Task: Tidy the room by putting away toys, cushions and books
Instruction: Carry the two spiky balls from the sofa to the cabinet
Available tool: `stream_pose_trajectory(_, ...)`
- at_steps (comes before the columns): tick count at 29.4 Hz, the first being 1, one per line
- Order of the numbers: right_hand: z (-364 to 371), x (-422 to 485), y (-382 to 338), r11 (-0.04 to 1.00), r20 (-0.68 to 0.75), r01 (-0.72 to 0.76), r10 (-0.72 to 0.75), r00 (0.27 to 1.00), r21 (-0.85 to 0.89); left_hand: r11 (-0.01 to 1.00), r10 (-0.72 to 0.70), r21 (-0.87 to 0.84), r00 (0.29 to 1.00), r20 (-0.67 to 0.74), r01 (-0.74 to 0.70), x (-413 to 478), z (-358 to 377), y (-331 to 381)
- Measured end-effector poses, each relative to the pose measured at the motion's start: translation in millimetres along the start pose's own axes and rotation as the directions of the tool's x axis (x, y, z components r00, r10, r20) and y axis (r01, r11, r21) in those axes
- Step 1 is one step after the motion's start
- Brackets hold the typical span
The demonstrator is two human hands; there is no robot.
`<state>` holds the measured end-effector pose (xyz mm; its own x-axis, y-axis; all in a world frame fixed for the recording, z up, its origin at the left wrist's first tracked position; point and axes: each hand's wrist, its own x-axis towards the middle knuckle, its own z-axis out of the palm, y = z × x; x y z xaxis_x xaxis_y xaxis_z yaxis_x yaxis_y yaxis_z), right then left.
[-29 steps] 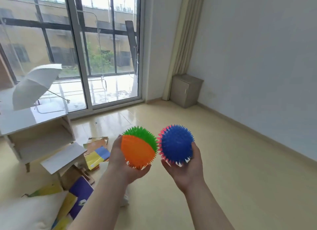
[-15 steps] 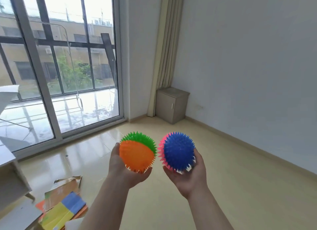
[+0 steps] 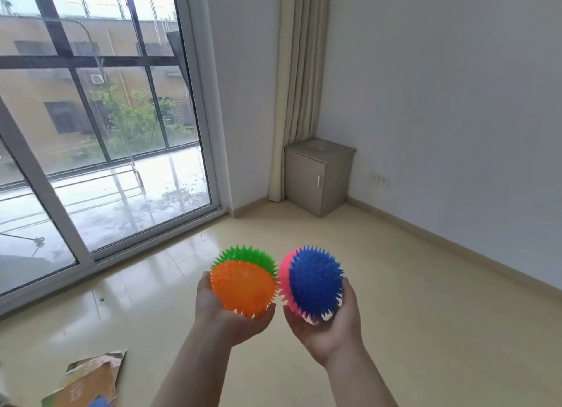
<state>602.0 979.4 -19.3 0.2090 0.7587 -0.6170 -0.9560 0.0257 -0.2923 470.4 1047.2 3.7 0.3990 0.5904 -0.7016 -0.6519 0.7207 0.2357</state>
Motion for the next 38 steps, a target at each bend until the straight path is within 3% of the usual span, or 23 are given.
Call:
stream_pose_trajectory(3, 18.9, 43.1, -36.9, 1.000, -0.094, -0.027, 0.027, 0.995, 0.002, 0.999, -0.036, -0.032, 0.997, -0.071, 0.034, 39.4, 34.8, 6.0)
stream_pose_trajectory(8, 103.8, 148.6, -140.4, 0.999, -0.014, -0.051, 0.051, 0.999, 0.018, 0.998, 0.036, -0.046, 0.999, -0.031, -0.038, 143.7, 160.3, 42.6)
stream_pose_trajectory(15, 147.6, 256.4, -219.6, 0.999, -0.080, -0.033, 0.031, 0.996, -0.027, 0.999, -0.031, -0.015, 0.996, -0.078, 0.030, 268.1, 244.2, 63.8)
stream_pose_trajectory(27, 289.3, 487.3, -388.9, 0.985, -0.069, 0.172, -0.170, 0.983, 0.012, 0.977, -0.117, 0.197, 0.982, 0.148, 0.087, 501.3, 481.3, 141.5)
stream_pose_trajectory(32, 327.7, 582.8, -446.0, 0.979, -0.077, 0.205, -0.203, 0.976, 0.012, 0.966, -0.111, 0.244, 0.989, 0.096, 0.085, 593.5, 549.9, 169.2)
stream_pose_trajectory(38, 360.6, 712.2, -517.5, 0.992, -0.057, 0.111, -0.114, 0.992, -0.053, 0.977, -0.101, 0.197, 0.990, 0.095, 0.081, 718.0, 622.7, 190.1)
